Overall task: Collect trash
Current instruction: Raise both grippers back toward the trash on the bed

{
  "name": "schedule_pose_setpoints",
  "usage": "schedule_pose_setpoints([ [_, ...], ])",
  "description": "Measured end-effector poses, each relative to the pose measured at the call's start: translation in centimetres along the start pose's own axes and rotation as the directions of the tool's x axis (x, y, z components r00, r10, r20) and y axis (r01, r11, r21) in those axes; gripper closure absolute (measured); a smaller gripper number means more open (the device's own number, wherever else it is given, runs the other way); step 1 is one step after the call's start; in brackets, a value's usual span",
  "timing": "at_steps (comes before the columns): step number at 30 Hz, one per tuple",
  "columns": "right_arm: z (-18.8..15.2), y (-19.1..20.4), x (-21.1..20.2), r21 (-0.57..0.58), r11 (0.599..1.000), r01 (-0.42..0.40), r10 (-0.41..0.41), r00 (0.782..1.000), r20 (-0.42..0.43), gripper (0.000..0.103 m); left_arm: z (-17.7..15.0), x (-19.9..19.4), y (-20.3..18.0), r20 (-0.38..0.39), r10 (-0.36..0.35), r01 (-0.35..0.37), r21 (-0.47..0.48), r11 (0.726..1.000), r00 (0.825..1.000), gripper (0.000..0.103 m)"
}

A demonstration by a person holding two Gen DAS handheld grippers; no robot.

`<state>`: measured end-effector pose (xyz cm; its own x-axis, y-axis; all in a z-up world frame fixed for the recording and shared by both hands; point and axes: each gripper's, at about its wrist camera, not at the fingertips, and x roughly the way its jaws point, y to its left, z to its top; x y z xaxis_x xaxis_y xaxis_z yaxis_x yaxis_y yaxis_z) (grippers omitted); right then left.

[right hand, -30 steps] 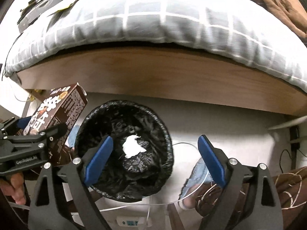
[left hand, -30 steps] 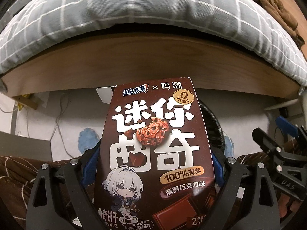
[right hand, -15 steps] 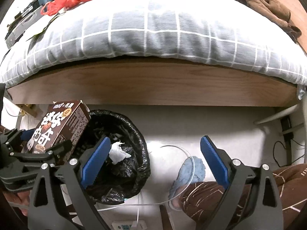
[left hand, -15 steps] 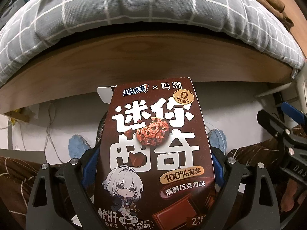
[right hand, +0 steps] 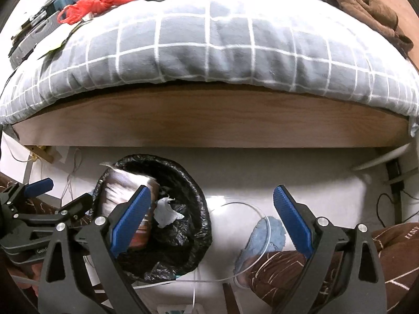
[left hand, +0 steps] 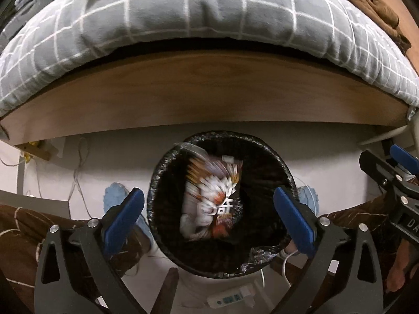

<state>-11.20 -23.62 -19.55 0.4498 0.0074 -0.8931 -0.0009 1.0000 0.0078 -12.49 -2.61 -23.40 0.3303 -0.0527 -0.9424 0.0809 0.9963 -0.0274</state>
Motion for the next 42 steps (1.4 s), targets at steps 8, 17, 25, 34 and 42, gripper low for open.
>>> schedule_pose_setpoints([
  [8, 1.4, 2.0, -2.5, -0.021, 1.0, -0.022, 0.023, 0.998, 0.062, 0.012, 0.4, -4.0, 1.7, 0.098, 0.003, 0.001, -0.042, 0.999, 0.995, 0.006],
  [17, 3.6, 3.2, -5.9, -0.042, 0.999, -0.028, 0.033, 0.99, 0.14, 0.012, 1.7, -8.1, 2.9, 0.177, 0.029, -0.013, -0.089, 0.996, 0.984, 0.006],
  [25, 4.9, 3.2, -7.8, -0.051, 0.999, -0.018, 0.027, 0.982, 0.185, 0.012, 3.5, -10.4, 3.9, 0.224, 0.023, 0.002, -0.11, 0.994, 0.974, 0.006],
  [34, 7.8, 3.0, -8.5, -0.045, 0.999, -0.018, 0.027, 0.976, 0.217, 0.012, 6.8, -11.6, 4.9, 0.252, 0.039, -0.005, -0.136, 0.991, 0.967, 0.006],
  [42, 10.8, 2.9, -8.6, -0.037, 0.999, -0.027, 0.035, 0.97, 0.242, 0.012, 9.2, -12.2, 5.2, 0.271, 0.046, -0.008, -0.138, 0.99, 0.961, 0.006],
])
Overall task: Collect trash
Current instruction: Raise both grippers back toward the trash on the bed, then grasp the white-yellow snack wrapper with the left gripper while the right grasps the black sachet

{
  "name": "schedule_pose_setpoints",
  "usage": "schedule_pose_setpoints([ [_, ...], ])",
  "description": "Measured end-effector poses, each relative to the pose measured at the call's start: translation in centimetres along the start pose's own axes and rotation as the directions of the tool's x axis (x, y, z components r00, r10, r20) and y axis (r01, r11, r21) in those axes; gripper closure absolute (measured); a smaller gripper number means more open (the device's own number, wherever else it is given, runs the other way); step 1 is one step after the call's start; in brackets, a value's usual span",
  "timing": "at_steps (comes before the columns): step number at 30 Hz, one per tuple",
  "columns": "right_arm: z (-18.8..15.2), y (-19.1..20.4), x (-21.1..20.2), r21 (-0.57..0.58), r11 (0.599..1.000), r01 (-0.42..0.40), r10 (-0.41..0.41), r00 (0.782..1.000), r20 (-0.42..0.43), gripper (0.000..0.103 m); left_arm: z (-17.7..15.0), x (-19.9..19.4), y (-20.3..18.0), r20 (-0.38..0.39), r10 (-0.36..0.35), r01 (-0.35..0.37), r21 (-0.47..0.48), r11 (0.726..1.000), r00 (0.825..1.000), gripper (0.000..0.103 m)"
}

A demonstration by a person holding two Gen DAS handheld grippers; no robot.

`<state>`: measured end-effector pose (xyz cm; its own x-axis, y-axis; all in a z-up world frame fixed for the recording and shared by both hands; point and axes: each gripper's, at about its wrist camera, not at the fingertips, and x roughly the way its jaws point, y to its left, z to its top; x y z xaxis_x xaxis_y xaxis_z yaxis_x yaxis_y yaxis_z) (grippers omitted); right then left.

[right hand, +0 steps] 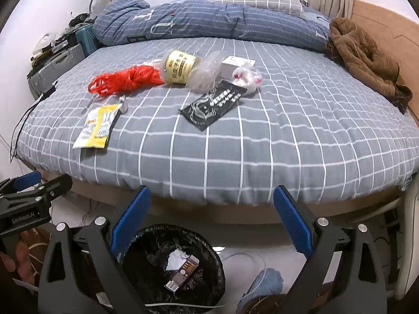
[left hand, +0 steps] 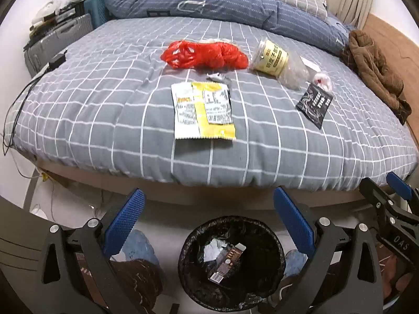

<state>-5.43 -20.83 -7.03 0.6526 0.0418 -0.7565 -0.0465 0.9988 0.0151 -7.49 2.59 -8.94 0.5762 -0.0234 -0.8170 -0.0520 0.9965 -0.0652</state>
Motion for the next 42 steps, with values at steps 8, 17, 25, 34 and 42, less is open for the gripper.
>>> schedule_pose_setpoints([
  [8, 2.4, -0.5, 1.4, 0.015, 1.0, -0.002, 0.001, 1.0, 0.017, 0.012, 2.5, 0.8, 0.4, 0.017, 0.012, -0.012, -0.001, 1.0, 1.0, 0.006],
  [17, 6.0, -1.0, 4.9, 0.037, 0.999, 0.009, -0.009, 1.0, 0.012, 0.012, 6.4, 3.3, 0.8, 0.014, 0.022, -0.022, -0.01, 1.0, 1.0, 0.006],
  [25, 9.3, -1.1, 9.7, 0.066, 0.998, 0.013, -0.012, 1.0, -0.023, 0.012, 9.3, 7.2, 0.4, -0.011, 0.052, -0.052, 0.006, 0.999, 0.999, 0.006],
  [34, 11.4, -0.9, 14.2, 0.107, 0.994, 0.013, -0.006, 0.997, -0.072, 0.012, 10.5, 10.7, 1.3, -0.047, 0.057, -0.058, -0.023, 0.998, 0.997, 0.006],
  [42, 12.2, -1.3, 16.1, 0.16, 0.986, 0.035, -0.02, 0.995, -0.096, 0.015, 10.7, 11.7, 0.9, -0.058, 0.087, -0.087, -0.005, 0.996, 0.995, 0.007],
])
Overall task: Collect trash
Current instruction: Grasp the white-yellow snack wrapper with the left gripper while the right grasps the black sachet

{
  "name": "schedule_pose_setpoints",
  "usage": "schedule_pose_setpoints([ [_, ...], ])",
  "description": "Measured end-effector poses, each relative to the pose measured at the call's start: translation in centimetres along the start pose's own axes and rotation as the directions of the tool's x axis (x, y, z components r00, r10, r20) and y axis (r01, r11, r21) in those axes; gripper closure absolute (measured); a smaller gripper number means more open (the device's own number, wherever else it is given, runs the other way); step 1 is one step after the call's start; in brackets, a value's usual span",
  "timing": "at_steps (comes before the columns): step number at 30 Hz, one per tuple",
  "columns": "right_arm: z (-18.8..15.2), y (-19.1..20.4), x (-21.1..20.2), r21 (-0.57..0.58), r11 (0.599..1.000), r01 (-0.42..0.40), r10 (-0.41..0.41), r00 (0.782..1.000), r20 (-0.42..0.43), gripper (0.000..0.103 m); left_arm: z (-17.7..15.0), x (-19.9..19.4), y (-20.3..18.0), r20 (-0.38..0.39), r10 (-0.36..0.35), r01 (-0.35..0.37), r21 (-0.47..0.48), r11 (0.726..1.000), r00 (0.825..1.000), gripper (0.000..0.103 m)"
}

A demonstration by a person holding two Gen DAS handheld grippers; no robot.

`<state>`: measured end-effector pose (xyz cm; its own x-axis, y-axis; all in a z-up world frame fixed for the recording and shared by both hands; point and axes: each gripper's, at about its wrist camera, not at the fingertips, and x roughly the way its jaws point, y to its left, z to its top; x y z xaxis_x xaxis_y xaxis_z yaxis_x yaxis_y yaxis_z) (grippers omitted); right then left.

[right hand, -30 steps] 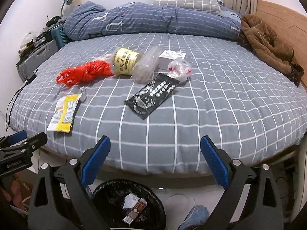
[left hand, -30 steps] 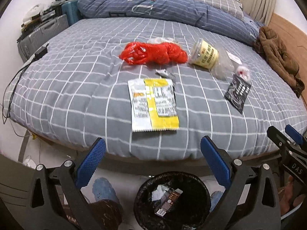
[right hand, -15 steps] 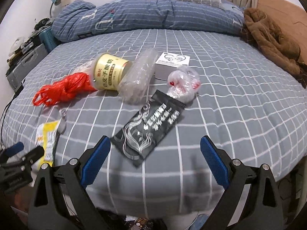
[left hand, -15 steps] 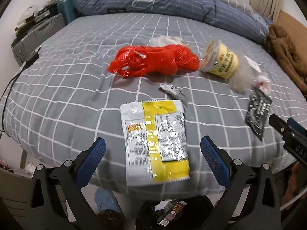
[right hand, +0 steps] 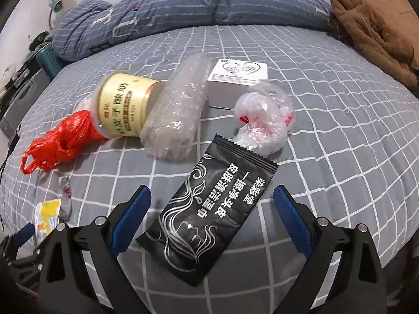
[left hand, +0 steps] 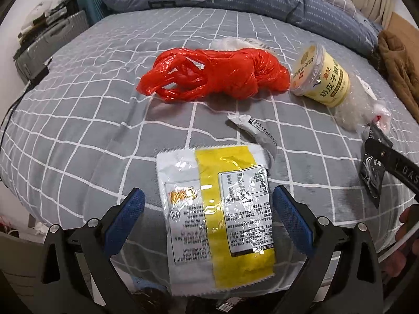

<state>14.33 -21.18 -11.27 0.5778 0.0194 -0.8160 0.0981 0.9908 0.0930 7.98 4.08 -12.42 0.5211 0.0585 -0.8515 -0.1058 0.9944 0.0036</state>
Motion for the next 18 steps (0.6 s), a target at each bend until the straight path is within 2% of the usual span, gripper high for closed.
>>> schedule_pose_setpoints([
  [6, 0.2, 0.4, 0.5, -0.001, 0.999, 0.036, -0.036, 0.999, -0.009, 0.033, 0.0, 0.5, -0.1, -0.01, 0.023, -0.023, 0.004, 1.0, 1.0, 0.016],
  [10, 0.1, 1.1, 0.5, -0.026, 0.998, 0.053, -0.053, 0.999, -0.002, 0.041, 0.0, 0.6, -0.1, -0.007, 0.032, -0.032, 0.006, 0.999, 0.999, 0.026],
  [11, 0.1, 1.2, 0.6, -0.037, 0.998, 0.056, -0.056, 0.998, -0.005, 0.048, 0.0, 0.6, 0.0, -0.006, 0.034, -0.034, 0.006, 0.999, 0.999, 0.027],
  [18, -0.3, 1.3, 1.3, -0.054, 0.997, 0.058, -0.059, 0.998, -0.027, 0.074, -0.3, 0.7, 0.6, 0.002, 0.036, -0.036, 0.005, 0.999, 0.999, 0.038],
])
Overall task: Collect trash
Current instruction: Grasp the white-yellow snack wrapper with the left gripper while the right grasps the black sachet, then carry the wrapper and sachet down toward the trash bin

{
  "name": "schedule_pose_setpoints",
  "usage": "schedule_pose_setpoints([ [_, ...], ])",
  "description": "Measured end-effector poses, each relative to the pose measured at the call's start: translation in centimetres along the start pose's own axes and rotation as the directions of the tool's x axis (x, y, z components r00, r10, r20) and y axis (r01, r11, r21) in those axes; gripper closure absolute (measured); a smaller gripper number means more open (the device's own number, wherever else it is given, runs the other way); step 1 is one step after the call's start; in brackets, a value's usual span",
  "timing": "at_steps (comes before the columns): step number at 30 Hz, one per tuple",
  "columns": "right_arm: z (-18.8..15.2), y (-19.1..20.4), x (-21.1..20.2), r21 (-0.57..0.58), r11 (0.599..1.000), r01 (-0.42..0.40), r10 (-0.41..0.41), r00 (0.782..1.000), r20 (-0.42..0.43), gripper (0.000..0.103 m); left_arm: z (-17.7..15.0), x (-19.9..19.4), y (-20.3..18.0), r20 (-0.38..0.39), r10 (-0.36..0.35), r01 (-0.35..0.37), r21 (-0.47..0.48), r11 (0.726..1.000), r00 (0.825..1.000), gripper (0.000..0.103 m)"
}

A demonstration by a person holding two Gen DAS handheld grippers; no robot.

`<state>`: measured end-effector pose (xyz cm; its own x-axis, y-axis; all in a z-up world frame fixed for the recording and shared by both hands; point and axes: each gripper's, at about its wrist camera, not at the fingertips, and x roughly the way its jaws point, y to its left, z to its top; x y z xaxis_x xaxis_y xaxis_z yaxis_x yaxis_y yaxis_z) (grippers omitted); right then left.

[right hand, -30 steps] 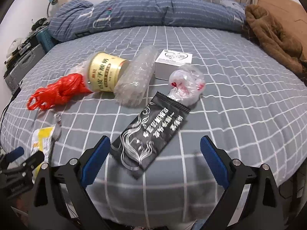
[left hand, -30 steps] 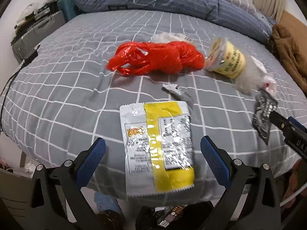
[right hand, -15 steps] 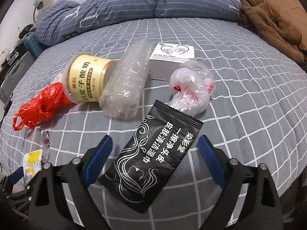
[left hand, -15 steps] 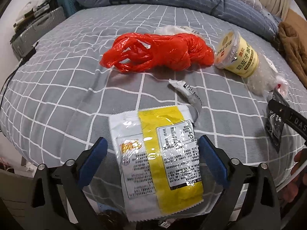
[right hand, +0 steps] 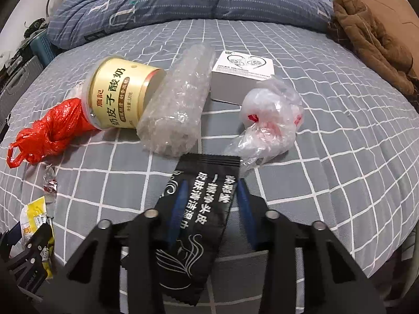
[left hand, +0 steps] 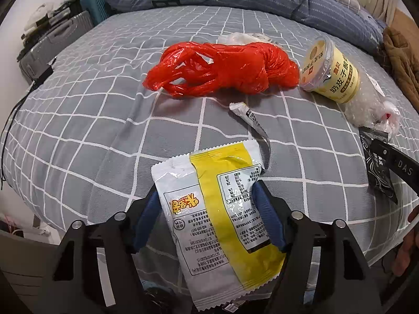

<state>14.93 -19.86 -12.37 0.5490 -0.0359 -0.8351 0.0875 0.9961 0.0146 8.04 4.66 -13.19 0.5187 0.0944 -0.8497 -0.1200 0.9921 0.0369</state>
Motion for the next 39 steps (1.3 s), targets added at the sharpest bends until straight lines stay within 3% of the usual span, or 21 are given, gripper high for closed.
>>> schedule_pose_setpoints([
  [6, -0.1, -0.5, 0.0, -0.004, 1.0, -0.006, 0.006, 1.0, 0.001, 0.087, -0.1, -0.2, 0.2, 0.012, 0.009, -0.009, 0.003, 1.0, 1.0, 0.051],
  [19, -0.3, -1.5, -1.4, 0.023, 0.997, -0.067, 0.067, 0.998, 0.021, 0.096, 0.3, -1.1, 1.1, 0.008, -0.01, 0.011, -0.02, 1.0, 1.0, 0.065],
  [39, -1.6, -2.6, -5.9, 0.028, 0.992, -0.122, 0.12, 0.99, 0.07, 0.1, -0.6, -5.2, 0.8, 0.038, -0.041, 0.042, -0.02, 0.999, 0.998, 0.067],
])
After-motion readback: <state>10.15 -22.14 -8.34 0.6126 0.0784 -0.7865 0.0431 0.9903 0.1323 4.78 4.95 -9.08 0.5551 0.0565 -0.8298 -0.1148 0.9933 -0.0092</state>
